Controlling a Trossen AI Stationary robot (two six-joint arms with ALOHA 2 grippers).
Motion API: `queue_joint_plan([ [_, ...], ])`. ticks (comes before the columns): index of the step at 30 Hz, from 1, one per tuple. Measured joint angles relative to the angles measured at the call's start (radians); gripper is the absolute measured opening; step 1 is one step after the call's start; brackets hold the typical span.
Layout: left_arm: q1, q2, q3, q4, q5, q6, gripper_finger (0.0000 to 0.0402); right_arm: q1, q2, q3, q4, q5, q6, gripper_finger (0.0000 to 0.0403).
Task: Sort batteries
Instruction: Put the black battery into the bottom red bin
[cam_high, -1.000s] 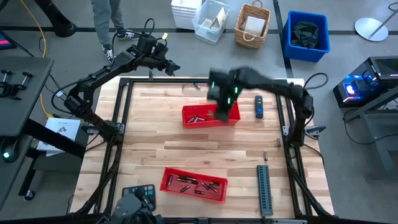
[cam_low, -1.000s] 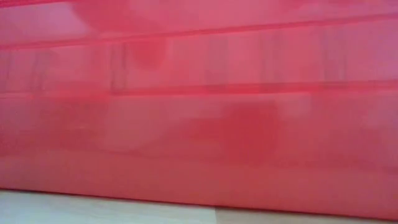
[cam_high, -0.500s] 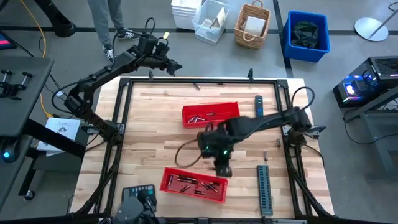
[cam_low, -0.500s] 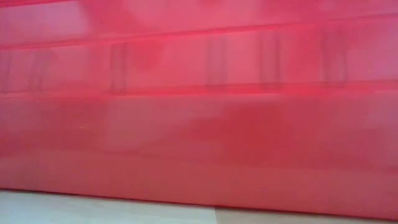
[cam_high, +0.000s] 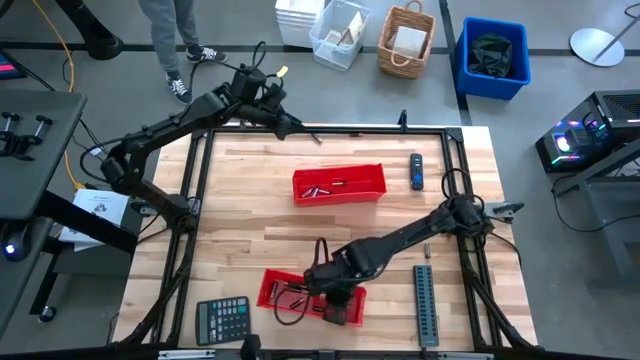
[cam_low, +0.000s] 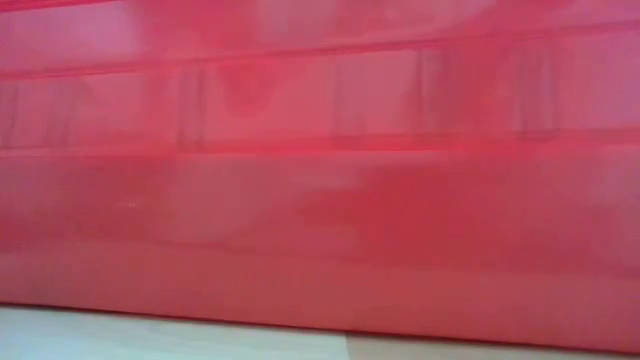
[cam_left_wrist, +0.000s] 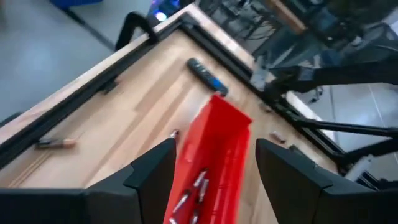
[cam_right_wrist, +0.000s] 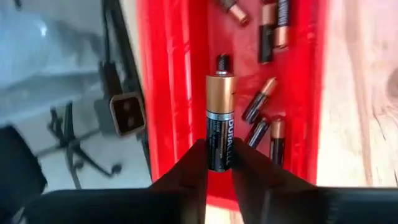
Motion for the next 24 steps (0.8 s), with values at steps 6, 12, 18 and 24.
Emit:
queue_joint_plan([
  [6, -0.008, -0.056, 0.000, 0.066, -0.026, -0.024, 0.0216, 0.026, -0.005, 0.026, -0.011, 0.085, 0.043, 0.0170],
  [12, 0.043, -0.065, 0.000, 0.154, -0.038, -0.027, 0.0216, -0.026, -0.006, 0.159, -0.317, 0.222, 0.000, 0.0236],
  [18, 0.127, 0.005, 0.003, 0.171, -0.123, -0.027, 0.0216, -0.234, -0.090, 0.284, -0.508, 0.459, -0.084, 0.0242],
  [24, 0.235, 0.173, 0.079, 0.079, -0.028, -0.032, 0.0216, -0.633, -0.184, 0.286, -0.516, 0.600, -0.206, 0.0243],
])
